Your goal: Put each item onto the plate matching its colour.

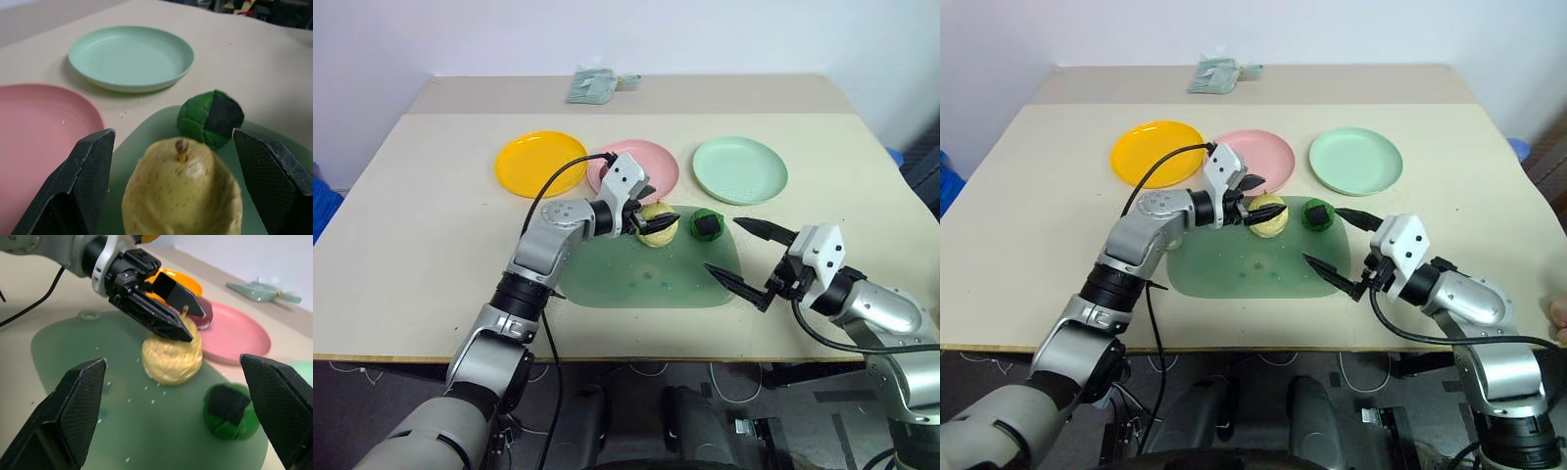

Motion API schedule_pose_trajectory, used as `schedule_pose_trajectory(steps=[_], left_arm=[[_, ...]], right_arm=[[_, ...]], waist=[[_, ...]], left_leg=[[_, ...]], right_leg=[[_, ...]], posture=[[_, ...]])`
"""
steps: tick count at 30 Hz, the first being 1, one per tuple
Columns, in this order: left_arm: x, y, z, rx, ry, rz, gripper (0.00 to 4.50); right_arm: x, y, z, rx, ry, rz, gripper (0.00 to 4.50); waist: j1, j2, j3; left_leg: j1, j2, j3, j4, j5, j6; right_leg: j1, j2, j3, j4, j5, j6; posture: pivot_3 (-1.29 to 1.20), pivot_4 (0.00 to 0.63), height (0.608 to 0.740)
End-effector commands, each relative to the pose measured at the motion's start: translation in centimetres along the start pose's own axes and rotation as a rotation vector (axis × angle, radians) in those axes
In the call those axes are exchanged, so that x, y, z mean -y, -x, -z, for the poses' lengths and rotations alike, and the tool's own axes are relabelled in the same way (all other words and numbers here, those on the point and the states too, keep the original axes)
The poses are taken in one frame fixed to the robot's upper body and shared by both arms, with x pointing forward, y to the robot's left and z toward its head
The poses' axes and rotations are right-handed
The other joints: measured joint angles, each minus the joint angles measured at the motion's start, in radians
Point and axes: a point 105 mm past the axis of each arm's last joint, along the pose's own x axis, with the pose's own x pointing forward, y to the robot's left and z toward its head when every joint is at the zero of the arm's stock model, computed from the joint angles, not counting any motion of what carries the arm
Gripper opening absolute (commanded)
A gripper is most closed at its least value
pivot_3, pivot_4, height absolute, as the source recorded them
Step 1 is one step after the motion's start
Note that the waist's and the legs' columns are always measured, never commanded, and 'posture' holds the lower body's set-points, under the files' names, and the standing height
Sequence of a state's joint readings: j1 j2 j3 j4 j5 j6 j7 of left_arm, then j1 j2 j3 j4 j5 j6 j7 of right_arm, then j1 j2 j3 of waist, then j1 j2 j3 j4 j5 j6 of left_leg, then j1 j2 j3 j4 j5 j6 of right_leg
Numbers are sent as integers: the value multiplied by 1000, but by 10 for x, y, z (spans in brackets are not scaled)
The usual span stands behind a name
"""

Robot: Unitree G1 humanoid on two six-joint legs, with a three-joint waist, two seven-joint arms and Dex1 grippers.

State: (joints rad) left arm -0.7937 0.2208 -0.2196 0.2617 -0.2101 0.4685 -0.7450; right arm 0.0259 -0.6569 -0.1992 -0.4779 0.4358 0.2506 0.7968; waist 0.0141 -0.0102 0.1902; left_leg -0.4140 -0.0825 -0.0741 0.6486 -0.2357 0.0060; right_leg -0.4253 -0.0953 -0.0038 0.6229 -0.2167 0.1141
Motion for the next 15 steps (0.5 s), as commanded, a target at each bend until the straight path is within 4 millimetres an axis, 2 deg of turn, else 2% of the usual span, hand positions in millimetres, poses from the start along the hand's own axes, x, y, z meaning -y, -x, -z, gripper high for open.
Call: schedule_pose_trajectory(steps=[1,7,13,15], left_arm=[[1,2,-16,40,-53,13,3922],[2,4,-12,26,-49,22,3922],[7,2,-8,7,-15,57,3922],[8,2,-7,4,-7,62,3415]], right_arm=[[2,15,-12,9,66,32,4500],[-1,46,-4,-64,41,88,4500],[-1,54,-5,-82,39,101,4500],[-1,54,-6,-81,41,103,4500]], waist=[[3,0,0],[3,0,0],[0,0,0],[1,0,0]], left_leg=[[0,0,0,0,0,0],[0,0,0,1,0,0],[0,1,0,1,0,0],[0,1,0,1,0,0]], right_leg=[[0,0,0,0,0,0],[1,0,0,0,0,0],[1,0,0,0,0,0],[1,0,0,0,0,0]], posture=[[0,150,740],[0,150,740],[0,150,740],[0,150,740]])
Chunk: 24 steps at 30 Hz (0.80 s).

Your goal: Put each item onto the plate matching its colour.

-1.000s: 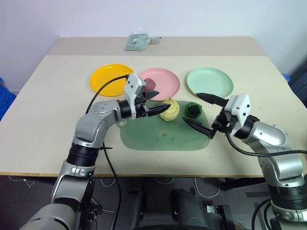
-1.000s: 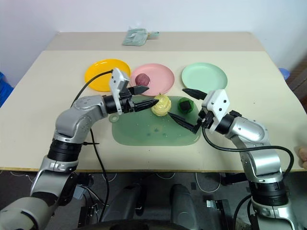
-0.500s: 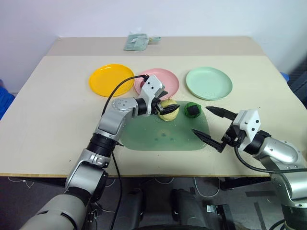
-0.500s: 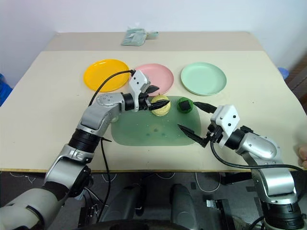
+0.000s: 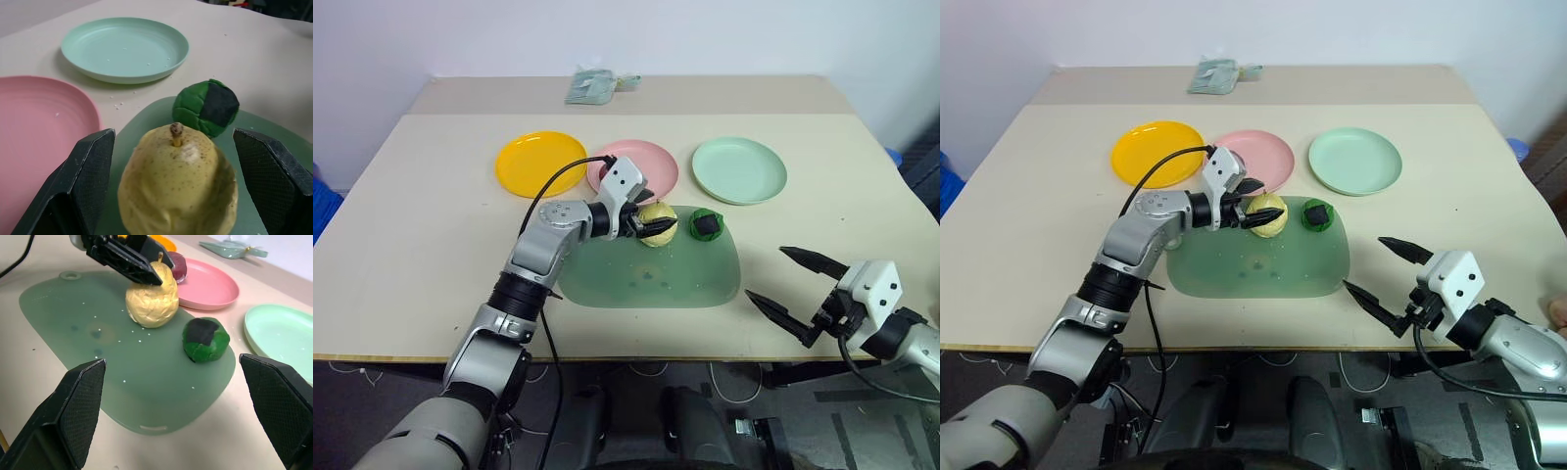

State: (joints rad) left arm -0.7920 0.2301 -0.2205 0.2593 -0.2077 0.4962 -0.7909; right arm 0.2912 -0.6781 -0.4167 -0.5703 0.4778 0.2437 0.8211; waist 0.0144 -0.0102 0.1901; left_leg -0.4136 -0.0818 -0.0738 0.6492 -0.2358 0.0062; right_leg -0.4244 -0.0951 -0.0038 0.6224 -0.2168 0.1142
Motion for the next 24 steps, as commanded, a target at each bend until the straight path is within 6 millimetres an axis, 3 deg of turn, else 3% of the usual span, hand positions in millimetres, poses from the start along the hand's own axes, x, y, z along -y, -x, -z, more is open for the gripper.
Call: schedule_pose_trajectory(steps=[1,4,9,14,17,18,21,24], left_arm=[[5,0,-12,29,-19,26,3183],[5,0,-11,20,-13,23,1788],[-4,6,-26,86,24,-35,1788],[-30,32,-60,250,133,-154,1788],[-60,58,-74,324,183,-309,1788],[-78,72,-78,344,194,-422,1788],[-126,109,-76,353,212,-748,1788],[-158,135,-68,354,212,-987,1788]], right_arm=[[2,1,-17,36,58,3,4500],[2,-1,-20,44,62,1,4500],[3,-5,-23,53,69,-10,4500],[3,-13,-27,66,77,-30,4500],[5,-16,-30,71,80,-35,4500],[6,-17,-30,73,82,-38,4500],[7,-23,-33,84,85,-50,4500],[9,-29,-36,101,85,-60,4500]], waist=[[0,0,0],[1,0,0],[1,0,0],[-1,0,0],[0,0,0],[0,0,0],[-1,0,0],[1,-1,0]], left_leg=[[0,0,0,0,0,0],[0,0,0,0,0,0],[0,0,0,0,0,0],[0,1,0,0,0,0],[0,1,0,0,0,0],[0,1,0,0,0,0],[0,1,0,0,0,0],[0,0,0,0,0,0]], right_leg=[[0,0,0,0,0,0],[1,0,0,0,0,0],[1,0,0,-1,0,0],[0,0,0,-1,0,0],[0,1,0,-1,0,0],[0,1,0,-1,0,0],[0,1,0,0,0,0],[0,1,0,0,0,0]], posture=[[0,150,740],[0,150,740],[0,150,740],[0,150,740],[0,150,740],[0,150,740],[0,150,740],[0,150,740]])
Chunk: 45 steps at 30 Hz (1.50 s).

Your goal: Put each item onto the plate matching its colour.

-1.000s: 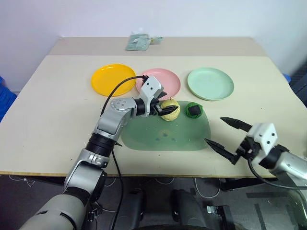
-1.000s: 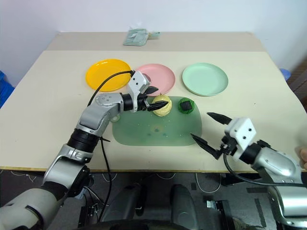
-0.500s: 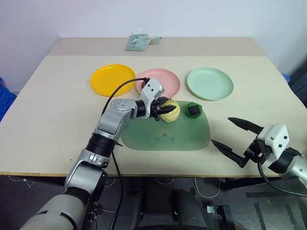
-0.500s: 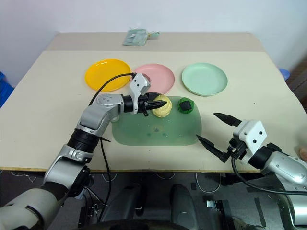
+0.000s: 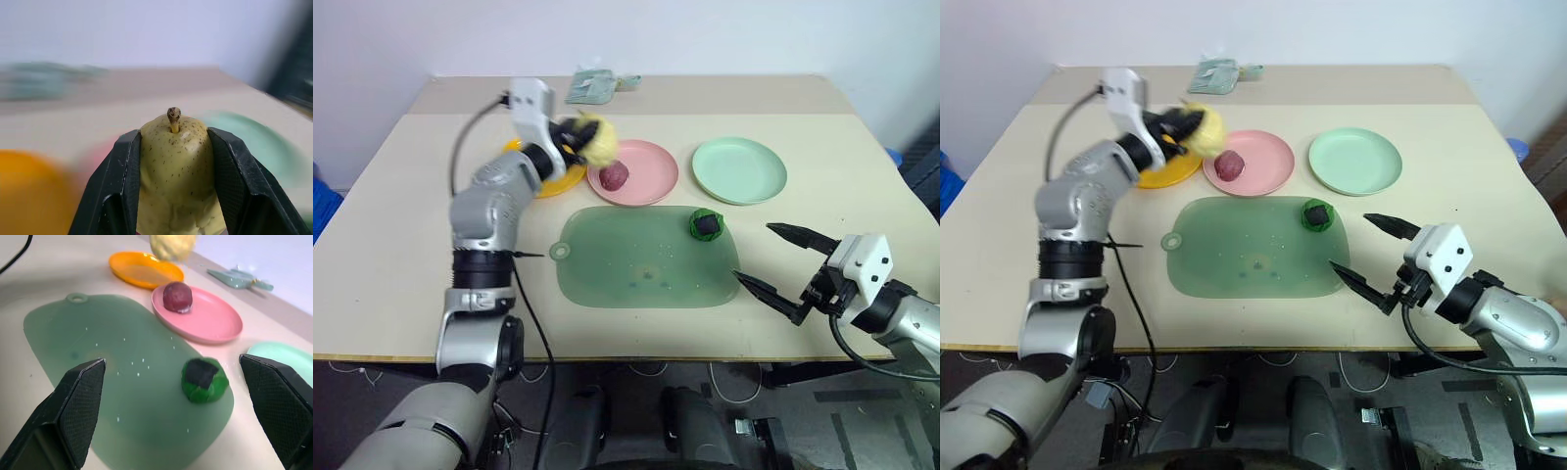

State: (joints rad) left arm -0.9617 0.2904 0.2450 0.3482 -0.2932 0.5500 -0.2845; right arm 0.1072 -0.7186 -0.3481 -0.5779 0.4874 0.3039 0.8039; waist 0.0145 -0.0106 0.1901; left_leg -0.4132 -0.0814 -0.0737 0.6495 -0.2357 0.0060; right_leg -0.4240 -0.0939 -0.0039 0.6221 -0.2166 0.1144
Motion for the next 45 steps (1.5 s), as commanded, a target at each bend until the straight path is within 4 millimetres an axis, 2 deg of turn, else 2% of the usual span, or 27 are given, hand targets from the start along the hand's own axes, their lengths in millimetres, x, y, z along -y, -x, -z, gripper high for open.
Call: schedule_pose_trajectory(steps=[1,4,6,12,15,16,18,21,24,27,29,31,32,34,36,41,45], left_arm=[[-39,-2,-16,88,-32,-229,1788],[-51,-9,-7,86,-71,-318,1788],[-51,-15,3,75,-96,-339,1788],[-49,-23,33,34,-16,-338,1788],[-49,-24,39,26,14,-330,2814],[-46,-25,37,41,36,-314,3421],[-44,-25,30,76,46,-289,4242],[-42,-17,16,149,-21,-248,4242],[-26,3,2,241,-55,-94,4242],[-5,37,-3,252,4,110,4242],[13,71,-5,247,-60,280,4242],[32,110,4,183,-91,480,4242],[37,122,8,157,-101,537,4242],[43,155,20,61,-109,664,4242],[46,178,26,-11,-119,750,4242],[46,206,33,-127,-144,839,4242],[54,212,35,-148,-163,849,4242]], right_arm=[[4,-5,-6,23,14,-8,4500],[8,-11,-6,33,18,-19,4500],[10,-15,-6,42,19,-27,4500],[11,-25,0,55,9,-55,4500],[11,-30,3,60,2,-66,4500],[12,-32,2,66,-3,-64,4500],[15,-36,1,74,-11,-56,4500],[18,-43,-2,93,-34,-47,4500],[22,-51,1,88,-63,-38,4500],[23,-60,11,56,-79,-45,4500],[28,-69,22,20,-102,-32,4500],[36,-81,37,-11,-137,-3,4500],[39,-85,42,-19,-146,4,4500],[41,-97,56,-35,-156,1,4500],[41,-106,64,-43,-156,-17,4500],[39,-117,74,-57,-180,-57,4500],[35,-120,79,-61,-197,-88,4500]], waist=[[1,0,0],[16,-1,0],[27,-2,0],[25,-2,0],[19,-2,0],[19,-2,0],[18,-2,0],[21,-2,0],[17,-2,0],[-1,-2,0],[-9,-1,0],[-21,-1,0],[-26,-1,-1],[-28,-1,-1],[-30,1,-1],[-21,1,-1],[-24,1,-1]], left_leg=[[0,0,0,0,0,0],[0,-1,0,0,0,0],[0,-2,0,1,0,0],[0,-3,0,2,0,0],[0,-2,1,1,0,0],[0,-2,1,1,0,0],[0,-2,2,1,0,0],[0,-2,2,2,0,0],[0,-2,2,1,0,0],[0,-2,3,1,0,0],[0,-2,3,0,0,0],[0,0,4,0,0,0],[1,0,4,0,0,0],[2,0,4,-2,0,0],[4,2,6,-2,0,0],[4,2,6,-2,0,0],[4,2,6,-3,0,0]], right_leg=[[0,0,0,0,0,0],[0,-1,0,1,0,0],[0,-1,0,1,0,0],[1,-2,0,1,1,1],[-1,-2,0,2,1,1],[-1,-2,0,3,1,1],[-1,-2,0,3,1,1],[-1,-2,0,4,1,1],[-1,-2,1,4,1,1],[-2,-3,2,4,1,1],[-2,-3,3,4,1,1],[-3,-2,3,4,1,0],[-3,-3,4,5,1,-1],[-2,-3,4,5,1,-2],[-2,-3,4,5,0,-4],[-2,-1,4,5,-2,-8],[-2,-1,4,5,-2,-8]], posture=[[0,150,740],[0,150,740],[0,150,740],[0,150,740],[0,150,740],[0,150,740],[0,150,740],[0,150,740],[0,150,740],[0,150,740],[0,150,740],[0,150,740],[0,150,740],[0,150,740],[0,150,740],[0,150,740],[0,150,740]])
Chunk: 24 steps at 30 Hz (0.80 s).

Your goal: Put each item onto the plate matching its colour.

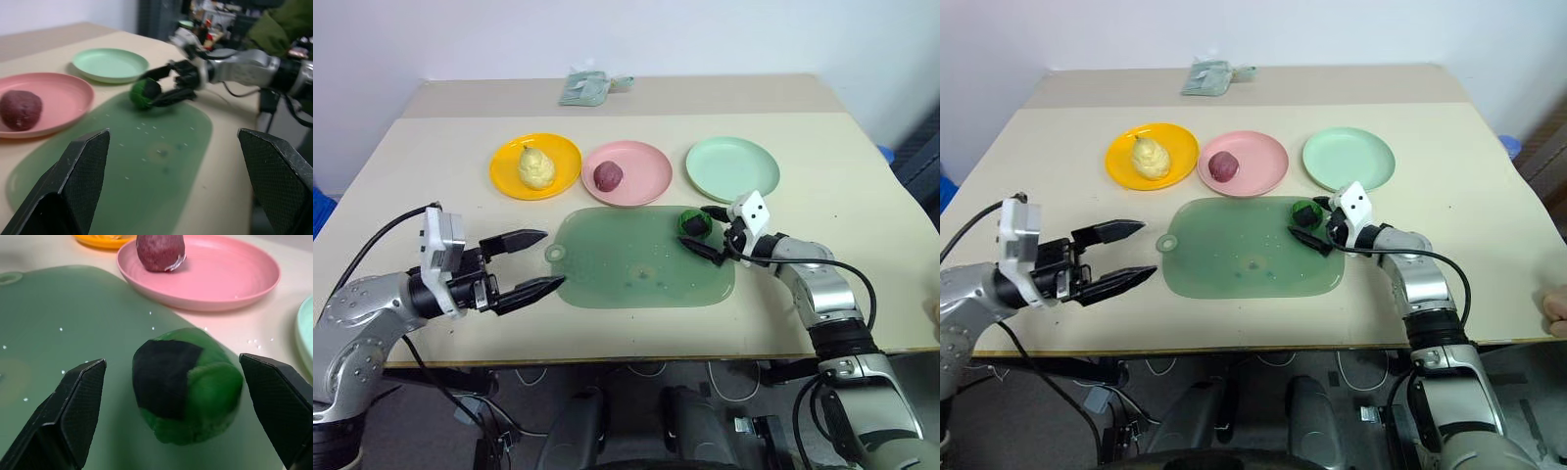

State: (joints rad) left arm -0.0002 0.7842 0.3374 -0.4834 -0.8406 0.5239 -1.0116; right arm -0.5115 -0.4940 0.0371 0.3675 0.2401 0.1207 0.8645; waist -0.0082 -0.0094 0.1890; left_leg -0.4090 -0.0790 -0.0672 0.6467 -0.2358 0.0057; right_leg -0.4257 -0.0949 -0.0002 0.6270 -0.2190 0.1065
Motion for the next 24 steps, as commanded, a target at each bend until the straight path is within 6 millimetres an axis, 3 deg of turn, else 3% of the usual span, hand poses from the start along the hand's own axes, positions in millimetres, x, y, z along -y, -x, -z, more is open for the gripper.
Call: schedule_pose_trajectory(steps=[1,4,6,11,15,19,24], left_arm=[[11,-5,-11,19,-41,24,4242],[15,-11,-12,32,-41,12,4272],[16,-13,-13,40,-38,4,4272],[12,-14,-12,59,-25,-37,4272],[10,-19,-11,79,-21,-82,4272],[6,-23,-14,117,-16,-157,4272],[12,-23,-15,147,-9,-170,4272]], right_arm=[[0,-5,-9,34,23,-22,4500],[1,-4,-11,45,22,-21,3704],[4,-1,-19,73,30,-4,2817],[26,4,-52,202,-34,57,2817],[59,-1,-68,225,-33,161,2817],[94,-12,-76,181,-56,290,2817],[107,-24,-71,112,-101,389,2817]], waist=[[-2,0,0],[-4,0,0],[-4,0,0],[-4,0,0],[-5,0,0],[-6,0,0],[-8,0,0]], left_leg=[[0,0,0,0,0,0],[0,0,0,0,0,0],[0,0,0,0,0,0],[0,0,0,0,0,0],[0,1,1,0,0,0],[0,1,1,-1,0,0],[0,1,2,-2,0,0]], right_leg=[[0,0,0,0,0,0],[0,0,0,0,0,0],[-1,0,0,0,0,0],[-1,0,0,0,0,1],[-1,1,0,0,0,1],[-1,1,1,0,0,0],[-1,1,1,-1,0,0]], posture=[[0,150,740],[0,150,740],[0,150,740],[0,150,740],[0,150,740],[0,150,740],[0,150,740]])
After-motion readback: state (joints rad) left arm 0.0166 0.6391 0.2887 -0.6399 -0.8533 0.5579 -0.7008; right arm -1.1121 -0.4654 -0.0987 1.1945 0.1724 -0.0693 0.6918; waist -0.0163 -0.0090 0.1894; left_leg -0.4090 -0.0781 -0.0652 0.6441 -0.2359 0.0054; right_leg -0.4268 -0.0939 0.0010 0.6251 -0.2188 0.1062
